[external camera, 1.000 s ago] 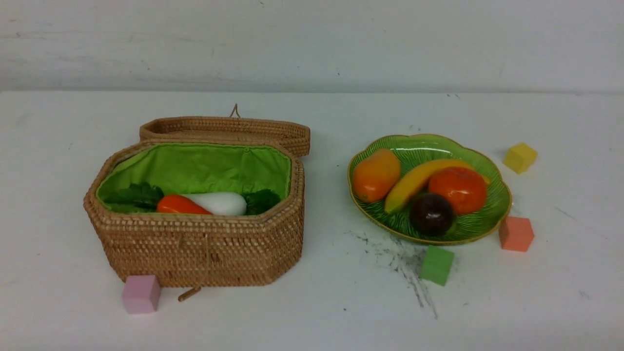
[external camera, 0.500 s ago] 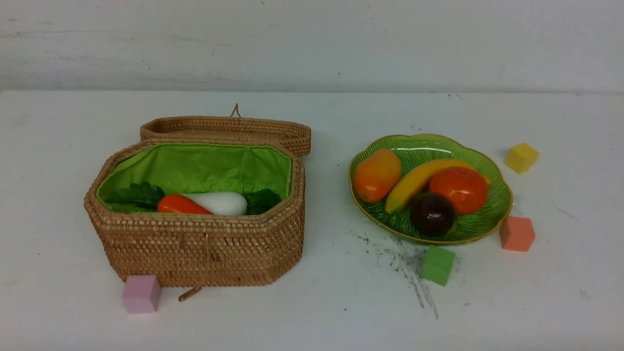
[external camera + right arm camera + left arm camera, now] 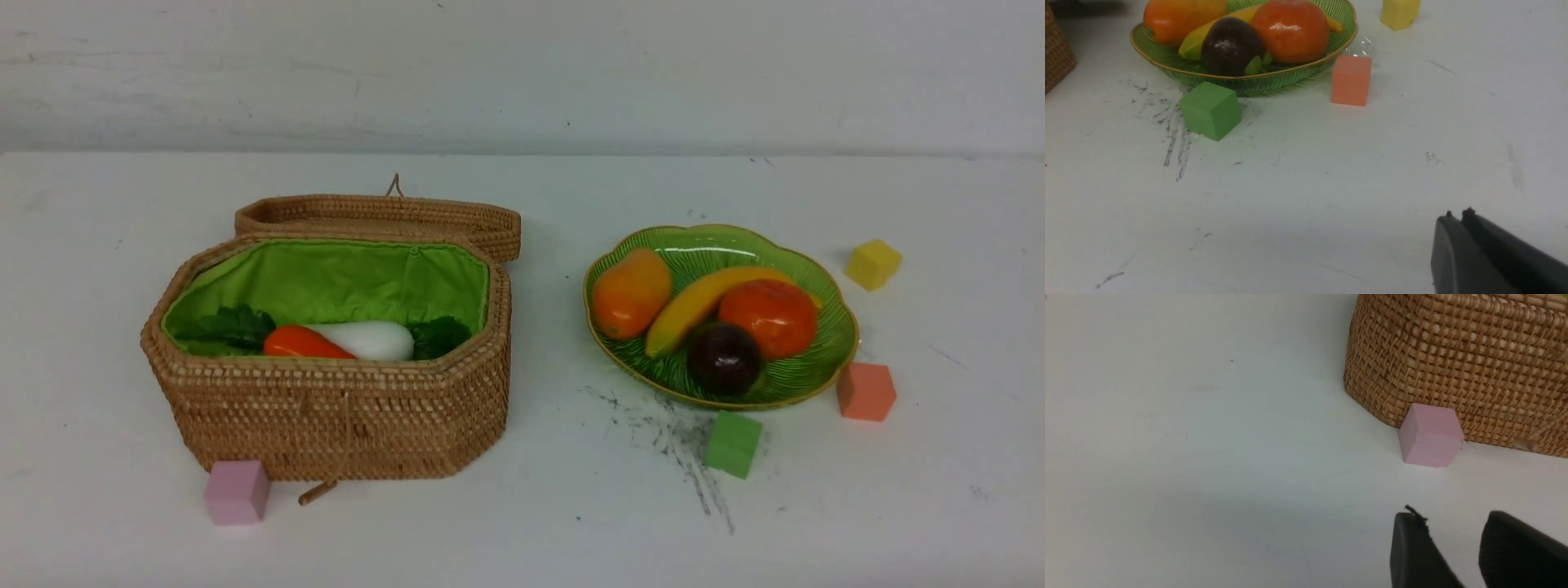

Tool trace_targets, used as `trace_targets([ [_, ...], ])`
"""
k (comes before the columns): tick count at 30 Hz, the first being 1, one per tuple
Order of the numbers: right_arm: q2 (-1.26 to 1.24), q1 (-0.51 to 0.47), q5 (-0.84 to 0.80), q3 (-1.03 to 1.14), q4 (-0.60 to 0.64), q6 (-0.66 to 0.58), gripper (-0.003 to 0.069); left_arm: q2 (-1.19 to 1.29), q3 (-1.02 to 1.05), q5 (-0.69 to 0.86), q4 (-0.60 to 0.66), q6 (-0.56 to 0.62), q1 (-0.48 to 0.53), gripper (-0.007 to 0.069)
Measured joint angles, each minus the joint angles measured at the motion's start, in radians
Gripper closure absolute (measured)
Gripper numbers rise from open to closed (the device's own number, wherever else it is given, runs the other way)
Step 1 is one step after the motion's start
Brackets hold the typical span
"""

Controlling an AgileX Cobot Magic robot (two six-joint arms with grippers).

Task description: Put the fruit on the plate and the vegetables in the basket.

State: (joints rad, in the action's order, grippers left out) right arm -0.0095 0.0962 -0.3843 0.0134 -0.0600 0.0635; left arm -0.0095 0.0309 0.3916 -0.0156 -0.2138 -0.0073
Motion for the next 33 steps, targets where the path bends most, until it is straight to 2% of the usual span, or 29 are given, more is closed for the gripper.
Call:
trace_targets([
  [33,0.0,0.0,0.0,0.0,0.0,0.001,0.0585,0.0,0.0,0.0,0.0,0.0,0.0,0.0386],
])
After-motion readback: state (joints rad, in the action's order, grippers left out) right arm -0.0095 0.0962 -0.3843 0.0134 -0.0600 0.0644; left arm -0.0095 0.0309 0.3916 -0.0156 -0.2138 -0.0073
